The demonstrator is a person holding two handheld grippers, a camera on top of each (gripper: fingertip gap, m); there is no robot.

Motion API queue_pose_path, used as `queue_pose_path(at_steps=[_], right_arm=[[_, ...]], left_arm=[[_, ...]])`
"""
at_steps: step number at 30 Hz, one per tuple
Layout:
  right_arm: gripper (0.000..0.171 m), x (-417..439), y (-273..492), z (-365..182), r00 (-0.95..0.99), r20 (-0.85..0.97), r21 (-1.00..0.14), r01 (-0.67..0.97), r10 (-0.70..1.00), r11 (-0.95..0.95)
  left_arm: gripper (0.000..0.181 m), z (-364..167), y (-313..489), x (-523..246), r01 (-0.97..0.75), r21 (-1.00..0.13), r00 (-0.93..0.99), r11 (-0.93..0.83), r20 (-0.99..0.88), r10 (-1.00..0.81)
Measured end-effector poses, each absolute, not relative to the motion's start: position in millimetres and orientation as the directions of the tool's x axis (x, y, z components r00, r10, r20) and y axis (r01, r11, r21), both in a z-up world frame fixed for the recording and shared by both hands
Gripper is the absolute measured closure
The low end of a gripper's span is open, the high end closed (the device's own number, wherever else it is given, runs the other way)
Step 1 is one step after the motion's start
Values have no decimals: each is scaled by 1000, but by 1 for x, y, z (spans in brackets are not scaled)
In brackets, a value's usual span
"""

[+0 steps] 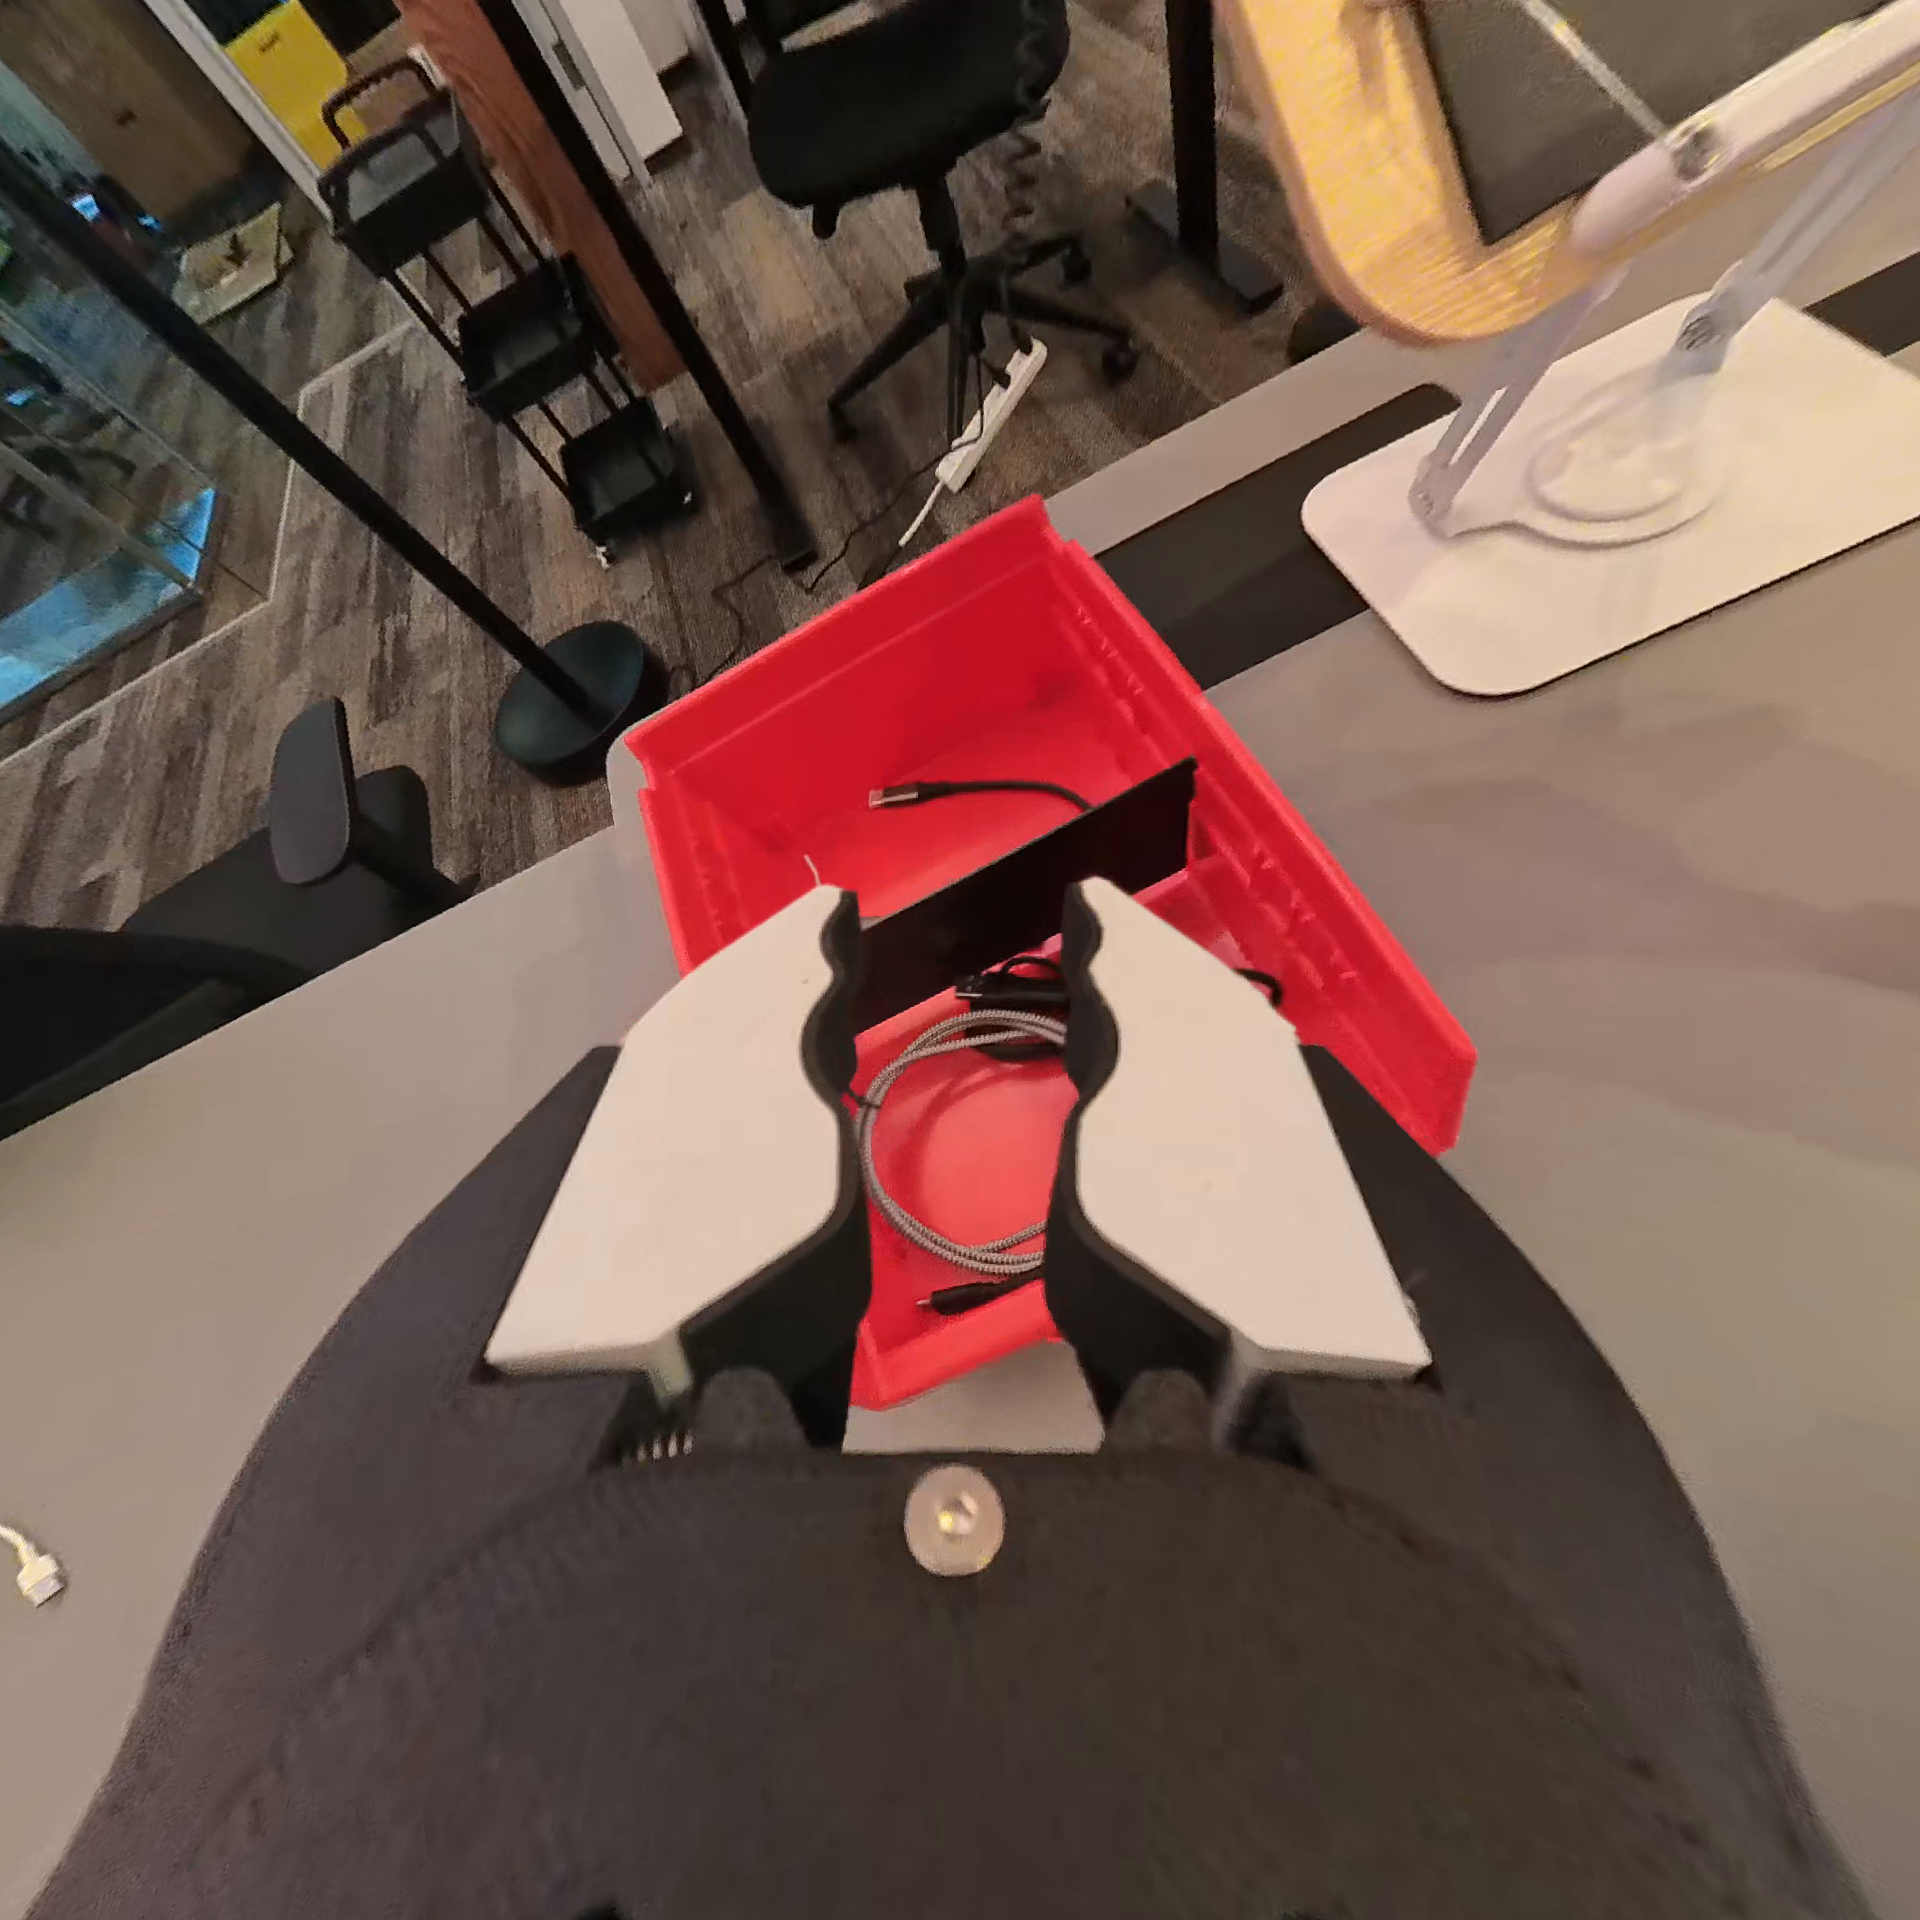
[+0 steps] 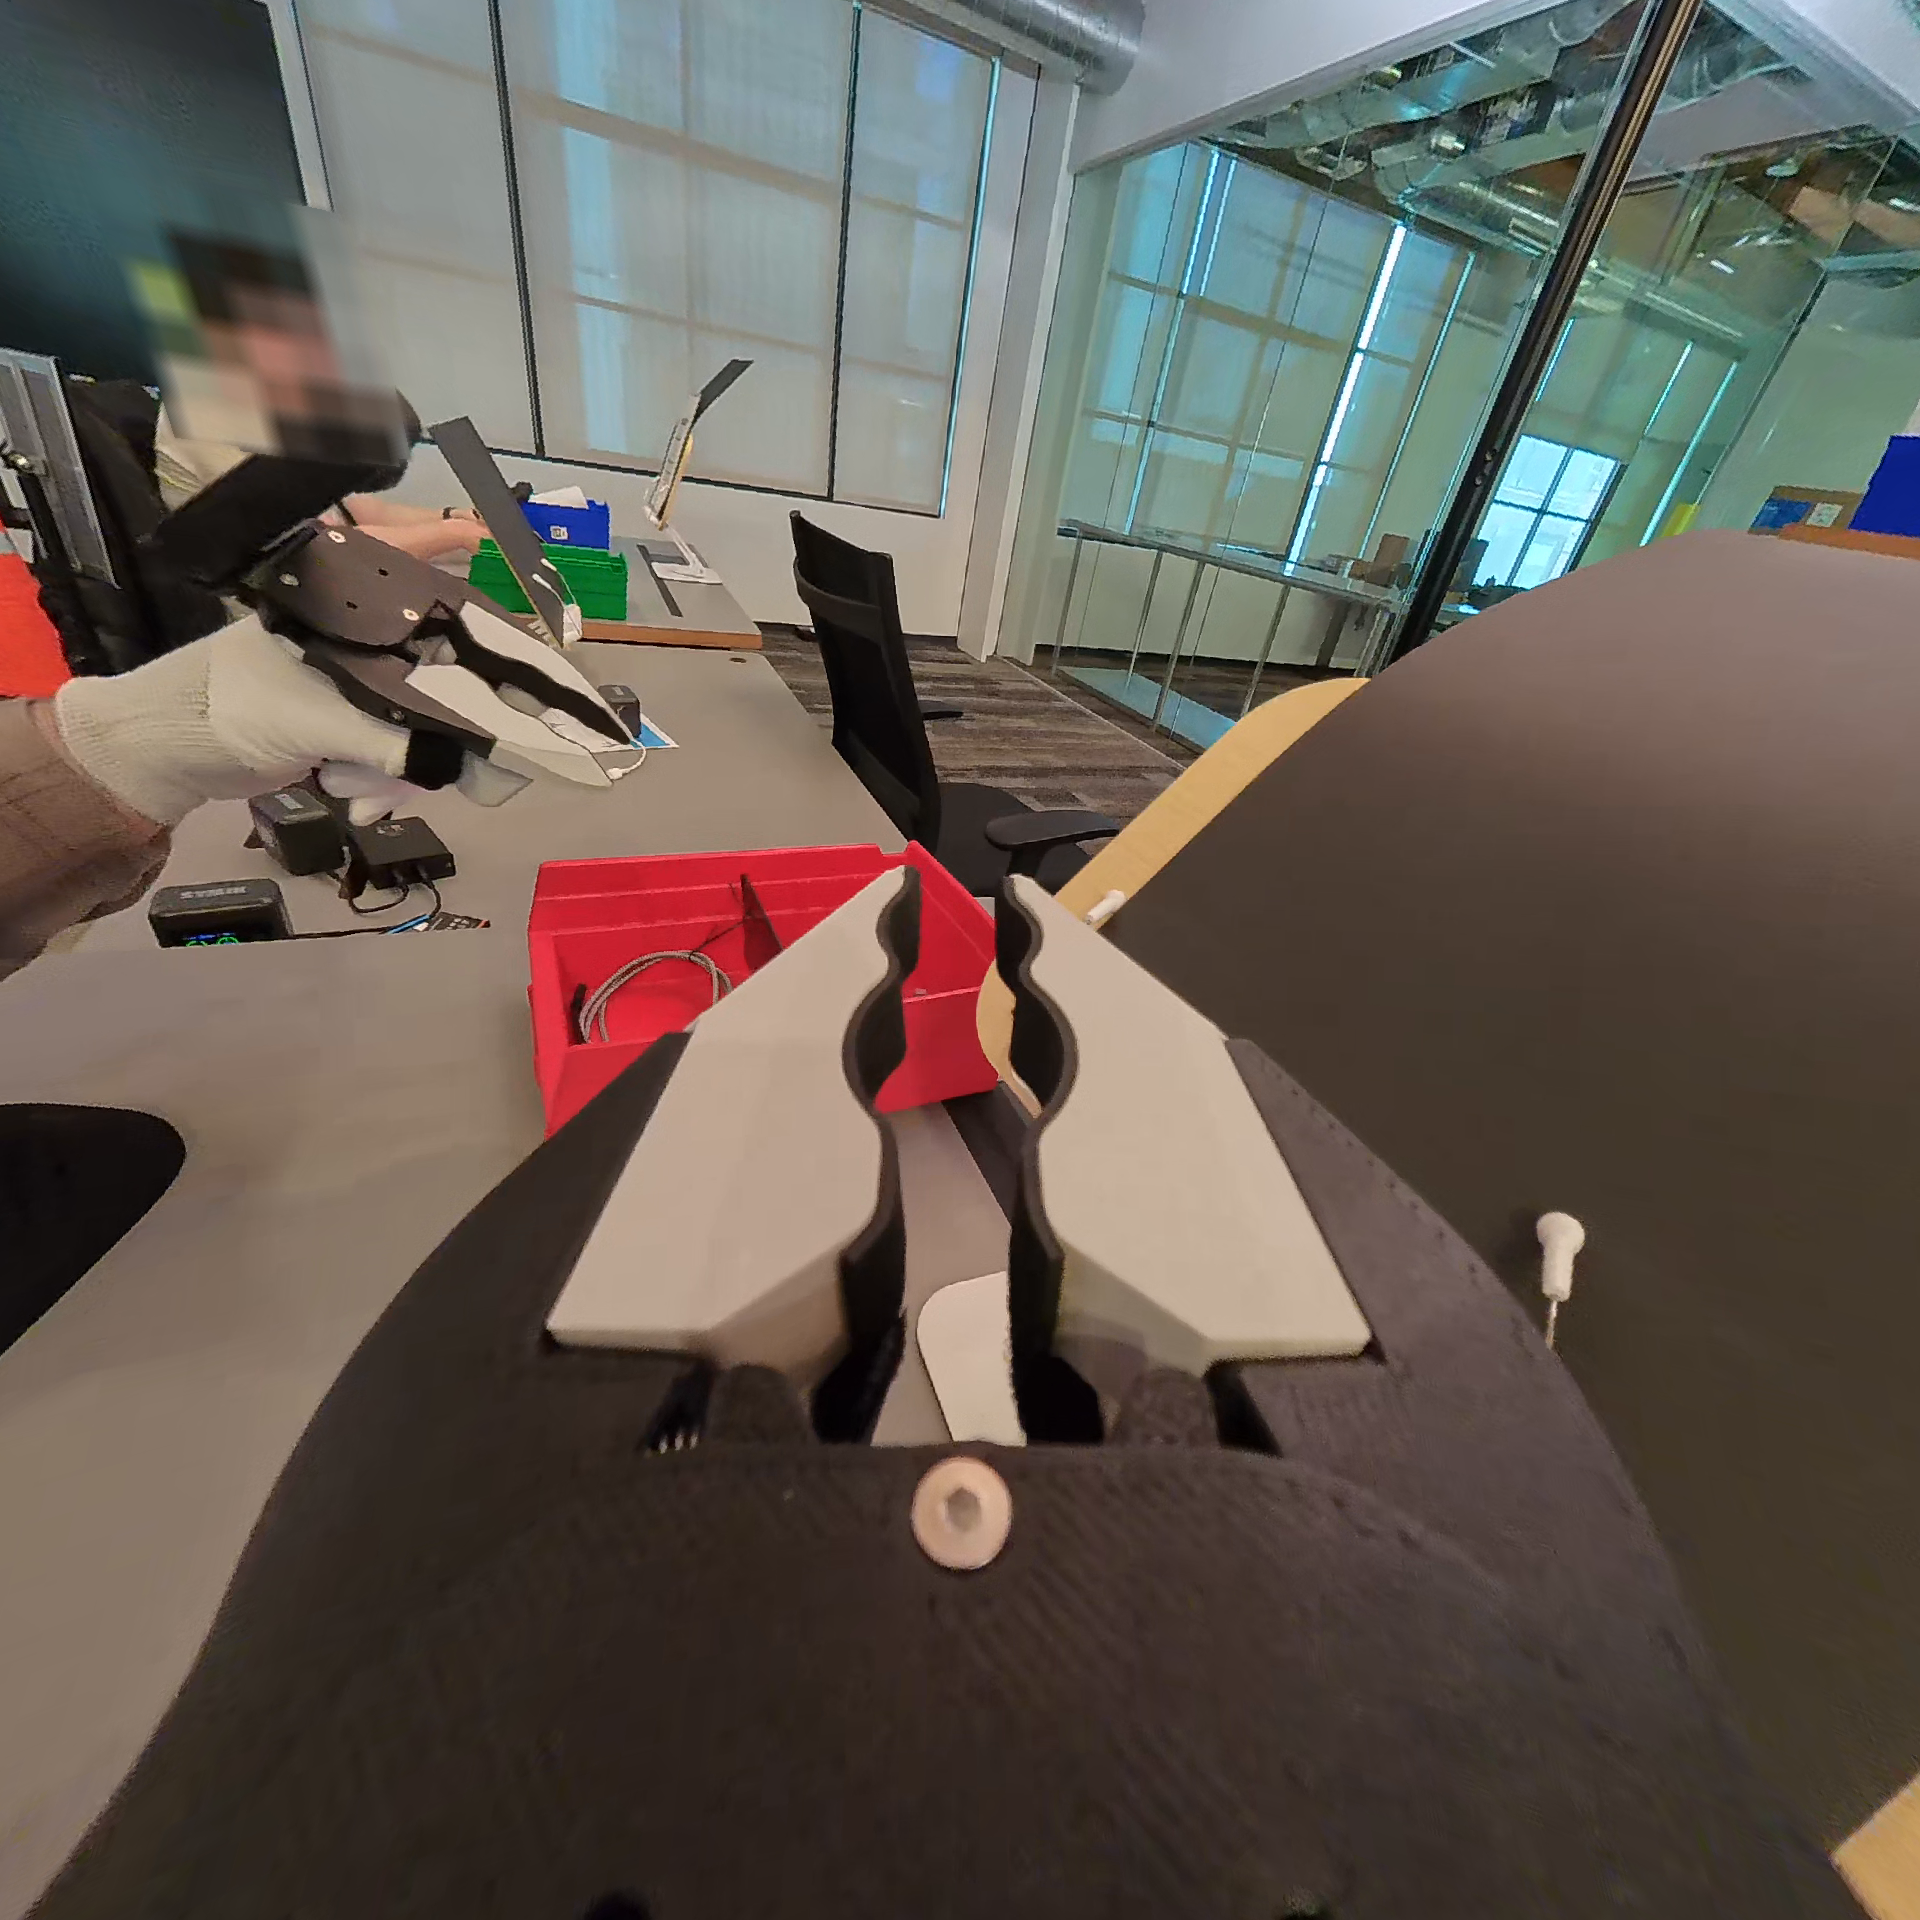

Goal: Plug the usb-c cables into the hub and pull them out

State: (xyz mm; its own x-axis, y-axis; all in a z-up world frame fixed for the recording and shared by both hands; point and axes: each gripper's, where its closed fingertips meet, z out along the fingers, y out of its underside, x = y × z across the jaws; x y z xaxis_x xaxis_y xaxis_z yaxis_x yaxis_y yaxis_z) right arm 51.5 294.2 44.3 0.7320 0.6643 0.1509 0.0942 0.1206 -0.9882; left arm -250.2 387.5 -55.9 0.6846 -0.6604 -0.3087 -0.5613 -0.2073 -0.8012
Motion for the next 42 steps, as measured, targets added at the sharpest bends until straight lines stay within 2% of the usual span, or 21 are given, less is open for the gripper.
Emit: queue_pose_path(at_steps=[1, 5, 10, 16, 23, 25, 28, 29, 31, 42], right_arm=[[160, 53, 295, 44, 734, 149, -988, 94, 663, 119], [160, 58, 297, 41, 742, 141, -990, 94, 655, 107], [159, 59, 301, 36, 745, 133, -991, 96, 653, 92], [159, 57, 304, 31, 742, 135, -991, 111, 656, 79], [159, 58, 307, 27, 745, 128, -992, 111, 655, 67], [158, 58, 308, 27, 745, 130, -991, 114, 655, 66], [158, 58, 308, 27, 745, 130, -991, 115, 654, 66], [158, 58, 308, 26, 745, 130, -991, 115, 654, 66], [158, 59, 308, 26, 746, 129, -991, 114, 654, 65], [158, 62, 308, 26, 750, 126, -992, 113, 650, 62]], left_arm=[[145, -60, 391, -252, -570, -791, 682, -222, -305, -664], [145, -77, 405, -252, -607, -749, 660, -265, -290, -693], [145, -126, 420, -254, -721, -583, 616, -375, -289, -733], [139, -198, 402, -252, -765, -364, 594, -531, -79, -801], [134, -239, 400, -250, -735, -244, 634, -633, 84, -768], [136, -248, 398, -246, -731, -217, 638, -647, 119, -761], [151, -259, 397, -248, -745, -162, 638, -647, 108, -762], [167, -261, 393, -243, -756, -157, 622, -635, 132, -772], [172, -262, 396, -242, -770, -162, 611, -617, 90, -787], [177, -202, 409, -248, -750, -364, 613, -552, -71, -787]])
